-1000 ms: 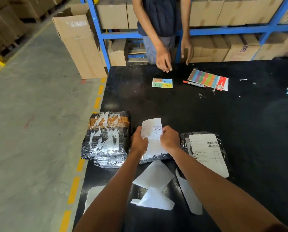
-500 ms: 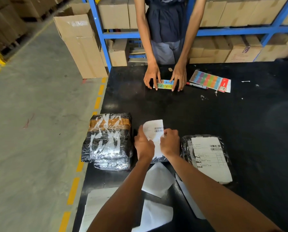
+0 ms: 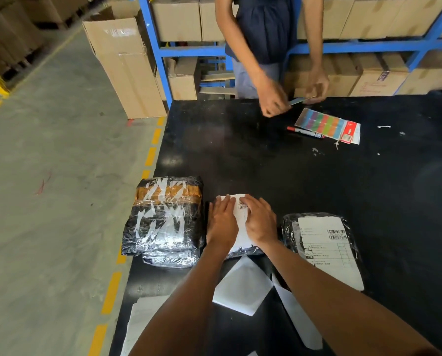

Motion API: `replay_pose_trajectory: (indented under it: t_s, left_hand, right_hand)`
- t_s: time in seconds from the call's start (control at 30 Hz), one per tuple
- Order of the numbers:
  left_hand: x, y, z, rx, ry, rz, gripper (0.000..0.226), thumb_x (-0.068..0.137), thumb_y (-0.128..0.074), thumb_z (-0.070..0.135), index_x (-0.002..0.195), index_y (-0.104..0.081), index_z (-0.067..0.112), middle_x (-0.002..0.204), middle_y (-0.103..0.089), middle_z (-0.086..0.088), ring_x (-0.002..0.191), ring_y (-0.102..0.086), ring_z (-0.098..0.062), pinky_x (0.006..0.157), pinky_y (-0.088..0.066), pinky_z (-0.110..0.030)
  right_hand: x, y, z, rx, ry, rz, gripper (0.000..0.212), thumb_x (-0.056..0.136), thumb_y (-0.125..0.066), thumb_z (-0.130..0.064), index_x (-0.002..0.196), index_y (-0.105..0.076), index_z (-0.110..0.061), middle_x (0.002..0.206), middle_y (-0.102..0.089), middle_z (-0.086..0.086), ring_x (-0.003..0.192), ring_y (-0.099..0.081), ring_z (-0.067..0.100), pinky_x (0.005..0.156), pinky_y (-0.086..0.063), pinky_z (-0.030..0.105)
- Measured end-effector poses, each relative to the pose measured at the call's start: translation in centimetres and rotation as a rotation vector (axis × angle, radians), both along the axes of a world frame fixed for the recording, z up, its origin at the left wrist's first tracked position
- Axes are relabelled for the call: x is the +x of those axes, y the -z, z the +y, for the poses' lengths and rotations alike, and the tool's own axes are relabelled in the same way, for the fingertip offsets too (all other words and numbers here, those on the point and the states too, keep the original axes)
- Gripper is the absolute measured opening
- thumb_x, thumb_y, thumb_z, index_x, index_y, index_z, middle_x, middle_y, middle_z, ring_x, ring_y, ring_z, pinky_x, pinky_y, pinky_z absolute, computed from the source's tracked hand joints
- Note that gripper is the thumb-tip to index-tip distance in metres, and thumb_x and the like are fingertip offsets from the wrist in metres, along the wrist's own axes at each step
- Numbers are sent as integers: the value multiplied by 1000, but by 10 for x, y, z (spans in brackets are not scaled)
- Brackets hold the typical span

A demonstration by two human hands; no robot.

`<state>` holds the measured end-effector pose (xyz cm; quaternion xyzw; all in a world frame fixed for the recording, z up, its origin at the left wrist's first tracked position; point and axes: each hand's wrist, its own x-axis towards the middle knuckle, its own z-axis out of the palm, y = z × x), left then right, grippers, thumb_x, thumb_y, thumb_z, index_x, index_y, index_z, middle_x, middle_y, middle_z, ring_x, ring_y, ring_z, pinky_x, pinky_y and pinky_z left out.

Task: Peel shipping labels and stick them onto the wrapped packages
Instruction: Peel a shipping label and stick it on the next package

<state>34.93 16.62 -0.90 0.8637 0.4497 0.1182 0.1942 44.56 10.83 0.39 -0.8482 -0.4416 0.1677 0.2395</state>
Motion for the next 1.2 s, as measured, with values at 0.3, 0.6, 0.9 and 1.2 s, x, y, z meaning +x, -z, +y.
replay_pose_trajectory:
  t_s: [0.3, 0.6, 0.9, 1.2]
  left_hand:
    - [13, -8, 14, -120, -98, 149, 50, 102, -35, 28, 148, -31, 10, 156, -29, -7, 149, -13, -27, 120, -10, -47]
    - [4, -27, 9, -272, 24, 315, 60, 98, -35, 23, 154, -16, 35, 163, -9, -10, 149, 0, -37, 120, -6, -52]
    - [-24, -8, -50, -343, -207, -32, 65, 103, -32, 36, 156, 0, 20, 164, 11, -5, 150, -5, -32, 118, -18, -46]
    - [-70, -4, -82, -699, -379, -465, 60, 103, -34, 44, 155, -9, 31, 161, -22, -6, 145, -29, -29, 117, -28, -43]
  right_hand:
    - [8, -13, 20, -254, 17, 170, 41, 101, -37, -31, 142, -35, -37, 155, -22, 1, 129, -42, 42, 104, -38, 49]
    - [0, -26, -2, -354, -3, 97, 59, 101, -34, -17, 152, -19, -41, 144, -38, 21, 126, -48, 44, 103, -40, 49]
    - [-23, -34, -29, -342, 334, 397, 66, 101, -42, -38, 150, -17, -2, 147, -42, 23, 133, -45, 40, 105, -40, 40]
    - [-38, -57, -48, -239, 399, 605, 78, 84, -57, -64, 133, -52, -4, 130, -60, 15, 116, -59, 33, 88, -46, 32]
